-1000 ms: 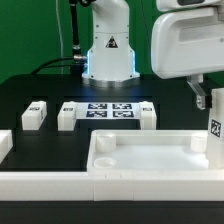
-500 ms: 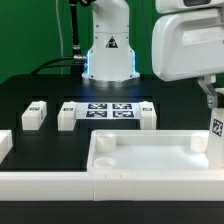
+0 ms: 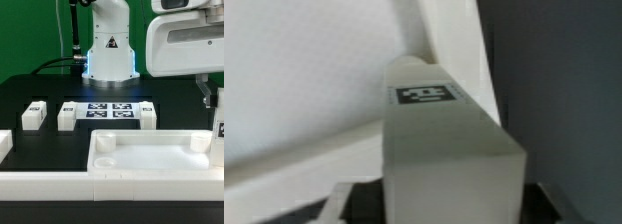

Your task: Assemble desk

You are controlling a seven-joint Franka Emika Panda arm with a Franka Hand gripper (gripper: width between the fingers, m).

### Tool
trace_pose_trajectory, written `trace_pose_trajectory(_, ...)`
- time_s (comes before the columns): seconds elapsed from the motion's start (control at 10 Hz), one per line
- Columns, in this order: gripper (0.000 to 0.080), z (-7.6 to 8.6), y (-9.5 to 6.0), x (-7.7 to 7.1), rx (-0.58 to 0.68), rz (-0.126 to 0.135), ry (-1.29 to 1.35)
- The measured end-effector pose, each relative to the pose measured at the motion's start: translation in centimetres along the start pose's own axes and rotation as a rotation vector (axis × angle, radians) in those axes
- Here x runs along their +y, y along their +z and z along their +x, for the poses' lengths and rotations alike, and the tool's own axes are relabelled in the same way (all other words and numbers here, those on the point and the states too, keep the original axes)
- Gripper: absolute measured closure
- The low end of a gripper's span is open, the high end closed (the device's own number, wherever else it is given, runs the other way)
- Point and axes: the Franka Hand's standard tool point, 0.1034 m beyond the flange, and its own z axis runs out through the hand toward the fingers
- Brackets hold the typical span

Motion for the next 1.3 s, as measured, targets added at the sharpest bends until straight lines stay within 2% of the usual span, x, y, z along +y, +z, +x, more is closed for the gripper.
trace_pose_trajectory(0.2, 0.0495, 0.21, 0.08, 0.48, -0.027, 0.028, 0.345)
trace_pose_trajectory(0.4, 0.0495, 0.37, 0.07, 0.79, -0.062, 0.061, 0.561)
trace_pose_trajectory(0.5, 0.0495, 0.34, 0.08, 0.84, -0.082, 0.072, 0.675)
trace_pose_trajectory(0.6, 0.0494, 0.20, 0.10, 0.77, -0.089, 0.069, 0.737)
trace_pose_trajectory(0.7, 0.0494, 0.04, 0.13, 0.65, -0.093, 0.068, 0.743)
trace_pose_trajectory(0.8, 0.0442, 0.07, 0.14, 0.68, -0.092, 0.069, 0.732)
trace_pose_trajectory(0.9, 0.0307, 0.07, 0.14, 0.68, -0.091, 0.070, 0.699)
trace_pose_trajectory(1.0, 0.0307, -0.06, 0.16, 0.57, -0.088, 0.064, 0.654)
trace_pose_trajectory(1.1, 0.0182, -0.46, 0.13, 0.20, -0.074, 0.041, 0.402)
trace_pose_trajectory(1.2, 0.0159, -0.39, 0.09, 0.24, -0.069, 0.049, 0.193)
trace_pose_trajectory(1.3, 0.0152, -0.38, 0.05, 0.32, -0.065, 0.051, 0.142)
